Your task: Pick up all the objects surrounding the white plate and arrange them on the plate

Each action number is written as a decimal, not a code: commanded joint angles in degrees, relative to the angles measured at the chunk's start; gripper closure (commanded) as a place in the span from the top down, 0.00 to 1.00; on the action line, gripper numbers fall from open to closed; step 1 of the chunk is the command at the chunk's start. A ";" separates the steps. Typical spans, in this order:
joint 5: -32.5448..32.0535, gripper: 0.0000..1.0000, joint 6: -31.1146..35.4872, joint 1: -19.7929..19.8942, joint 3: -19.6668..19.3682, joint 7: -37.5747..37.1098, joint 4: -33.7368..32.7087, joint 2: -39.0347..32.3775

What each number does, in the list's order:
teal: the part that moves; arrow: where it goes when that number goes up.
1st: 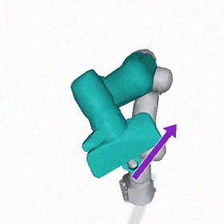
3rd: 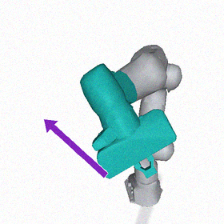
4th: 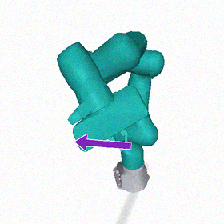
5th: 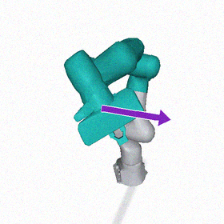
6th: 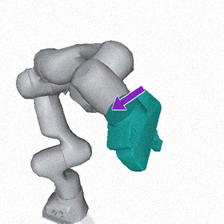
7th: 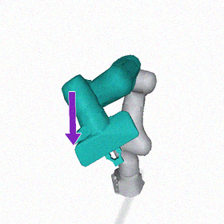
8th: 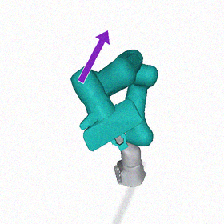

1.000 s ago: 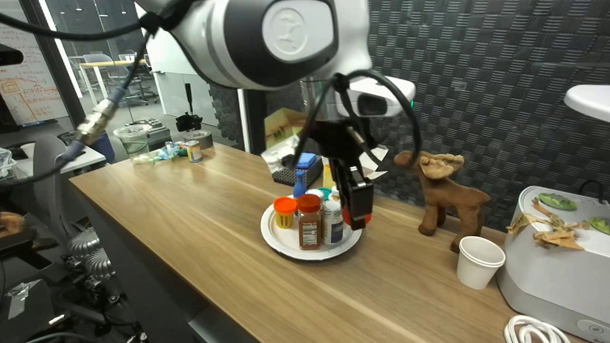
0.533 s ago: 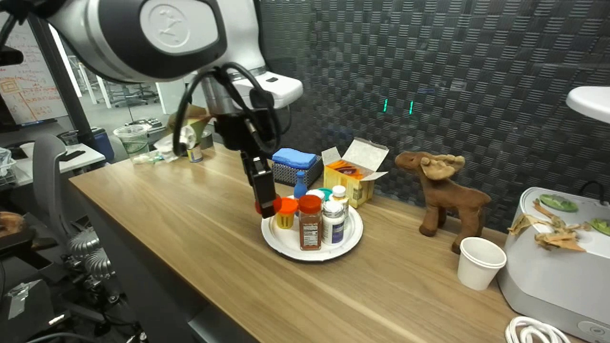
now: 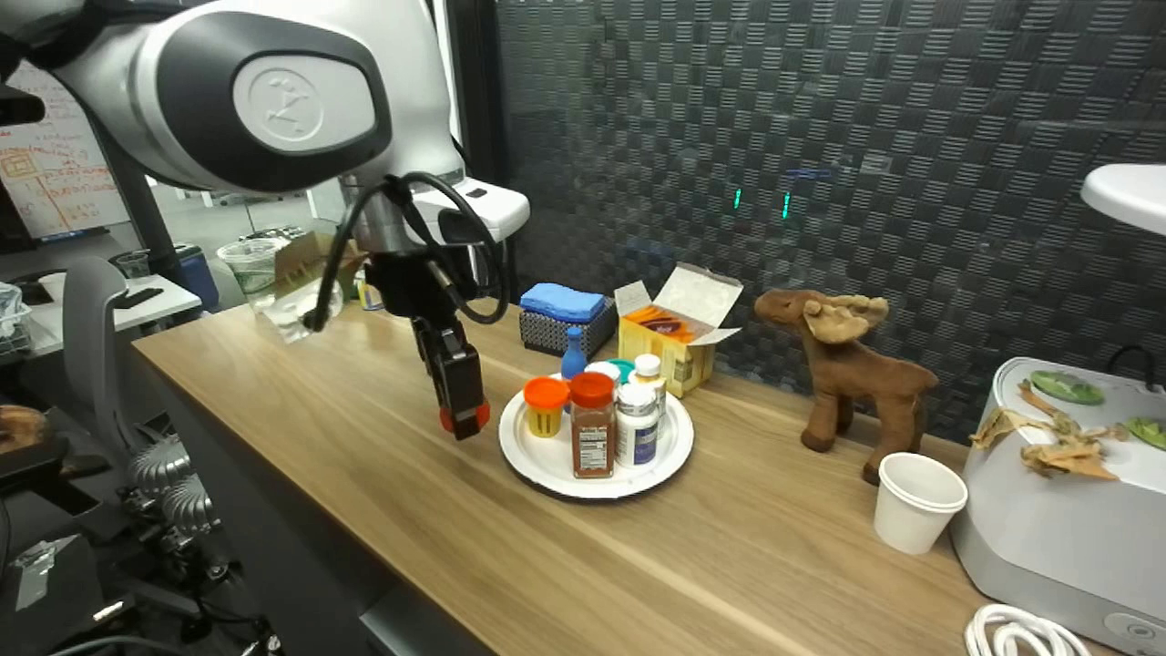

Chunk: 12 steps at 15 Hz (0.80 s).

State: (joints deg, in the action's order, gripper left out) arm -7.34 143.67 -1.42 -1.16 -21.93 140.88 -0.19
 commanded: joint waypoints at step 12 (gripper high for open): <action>1.69 0.28 6.86 0.39 -0.80 5.25 -9.65 -13.17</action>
State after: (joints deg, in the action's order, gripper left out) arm -6.51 149.40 -0.67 -1.32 -17.66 133.68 -11.52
